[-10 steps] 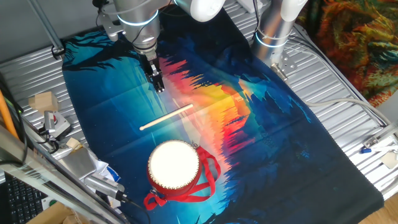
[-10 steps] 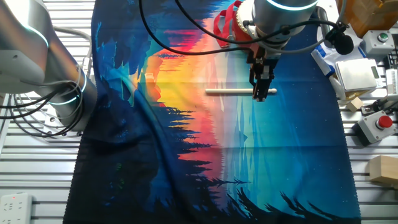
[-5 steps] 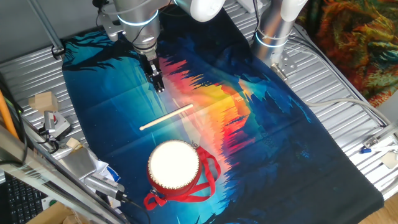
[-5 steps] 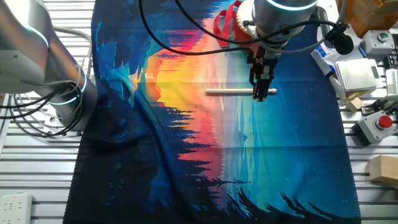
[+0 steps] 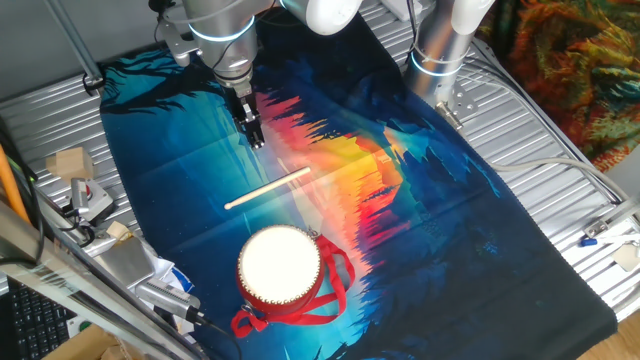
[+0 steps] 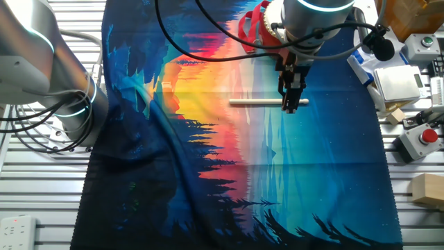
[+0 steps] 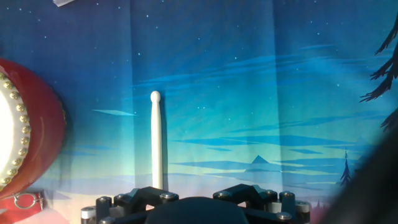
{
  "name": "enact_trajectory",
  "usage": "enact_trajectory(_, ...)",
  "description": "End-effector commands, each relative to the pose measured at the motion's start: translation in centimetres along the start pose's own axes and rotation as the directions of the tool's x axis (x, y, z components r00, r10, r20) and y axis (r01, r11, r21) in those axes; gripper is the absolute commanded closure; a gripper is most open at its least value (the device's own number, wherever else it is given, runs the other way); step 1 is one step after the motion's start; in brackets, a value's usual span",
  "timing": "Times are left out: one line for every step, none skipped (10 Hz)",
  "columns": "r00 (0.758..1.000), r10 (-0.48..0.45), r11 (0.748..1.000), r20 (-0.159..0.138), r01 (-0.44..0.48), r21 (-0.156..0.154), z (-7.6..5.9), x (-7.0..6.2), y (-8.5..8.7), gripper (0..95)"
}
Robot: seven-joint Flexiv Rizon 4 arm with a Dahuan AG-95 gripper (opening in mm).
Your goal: Play the drum
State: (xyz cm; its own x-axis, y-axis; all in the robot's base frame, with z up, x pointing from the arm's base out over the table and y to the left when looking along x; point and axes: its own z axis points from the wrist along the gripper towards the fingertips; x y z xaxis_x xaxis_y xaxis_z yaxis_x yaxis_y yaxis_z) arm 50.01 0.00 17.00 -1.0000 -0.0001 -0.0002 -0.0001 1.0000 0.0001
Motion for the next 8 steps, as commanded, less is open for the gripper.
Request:
enact_trajectory(0.995,-0.091,0.991,0.050,0.085,0.104,-0.33,-0.01,-0.02,95.0)
enact_trajectory(0.997,-0.062,0.996,0.045,0.059,0.067,-0.70,-0.05,-0.03,95.0)
enact_trajectory(0.998,-0.047,0.996,0.044,0.043,0.071,-1.15,-0.09,-0.03,95.0)
enact_trajectory(0.998,-0.048,0.995,0.045,0.044,0.095,-1.17,-0.08,-0.03,95.0)
enact_trajectory(0.998,-0.042,0.993,0.045,0.037,0.108,-1.16,-0.09,-0.03,95.0)
enact_trajectory(0.998,-0.028,0.994,0.055,0.022,0.108,-1.02,-0.10,-0.05,95.0)
enact_trajectory(0.998,-0.018,0.995,0.060,0.012,0.102,-0.74,-0.14,-0.03,95.0)
enact_trajectory(0.998,-0.016,0.995,0.068,0.009,0.100,-0.42,-0.16,-0.05,95.0)
